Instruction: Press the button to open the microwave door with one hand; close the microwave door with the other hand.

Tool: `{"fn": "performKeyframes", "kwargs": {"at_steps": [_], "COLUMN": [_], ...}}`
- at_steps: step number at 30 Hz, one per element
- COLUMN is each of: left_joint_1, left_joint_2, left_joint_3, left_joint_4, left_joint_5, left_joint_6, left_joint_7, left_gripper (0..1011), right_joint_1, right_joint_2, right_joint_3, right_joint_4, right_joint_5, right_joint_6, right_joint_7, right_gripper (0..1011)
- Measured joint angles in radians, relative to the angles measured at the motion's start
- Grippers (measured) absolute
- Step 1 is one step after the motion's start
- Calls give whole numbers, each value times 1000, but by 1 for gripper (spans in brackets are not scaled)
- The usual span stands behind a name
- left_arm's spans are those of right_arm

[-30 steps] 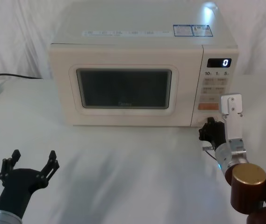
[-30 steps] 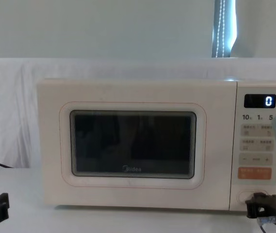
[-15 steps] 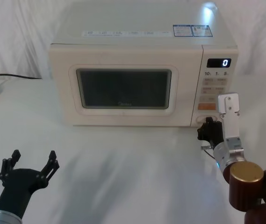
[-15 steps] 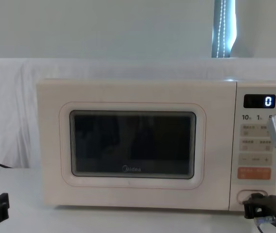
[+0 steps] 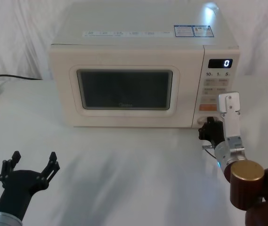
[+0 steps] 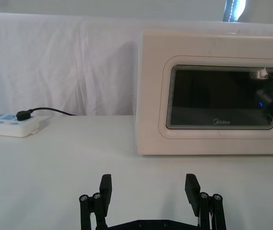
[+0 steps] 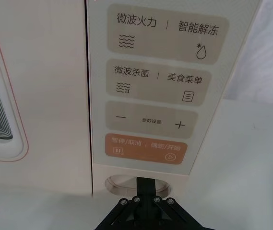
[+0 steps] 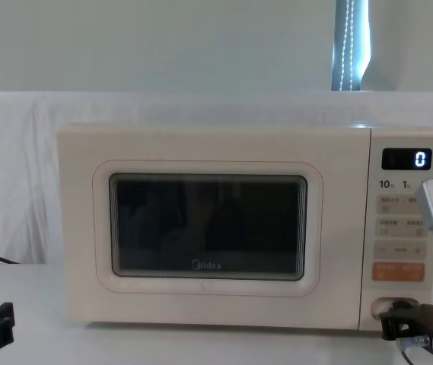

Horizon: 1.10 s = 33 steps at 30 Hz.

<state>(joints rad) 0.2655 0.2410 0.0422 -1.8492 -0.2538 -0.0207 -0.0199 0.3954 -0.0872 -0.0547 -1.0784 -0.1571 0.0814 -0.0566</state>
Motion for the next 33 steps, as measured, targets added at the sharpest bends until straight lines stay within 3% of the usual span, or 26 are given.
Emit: {"fn": "performKeyframes", "kwargs": {"at_steps": [33], "left_joint_1": [0], "left_joint_2": [0], "left_joint_3": [0], "left_joint_4": [0], "left_joint_5": [0], "left_joint_6": [0], "left_joint_7": [0], "left_gripper": [1001], "right_joint_1": [34], "right_joint_2": [2], "right_joint_3": [5], "right_joint_4": [41], "right_joint_5": [-3], "right_joint_6": [-6], "right_joint_7": [7], "right_gripper": [0]}}
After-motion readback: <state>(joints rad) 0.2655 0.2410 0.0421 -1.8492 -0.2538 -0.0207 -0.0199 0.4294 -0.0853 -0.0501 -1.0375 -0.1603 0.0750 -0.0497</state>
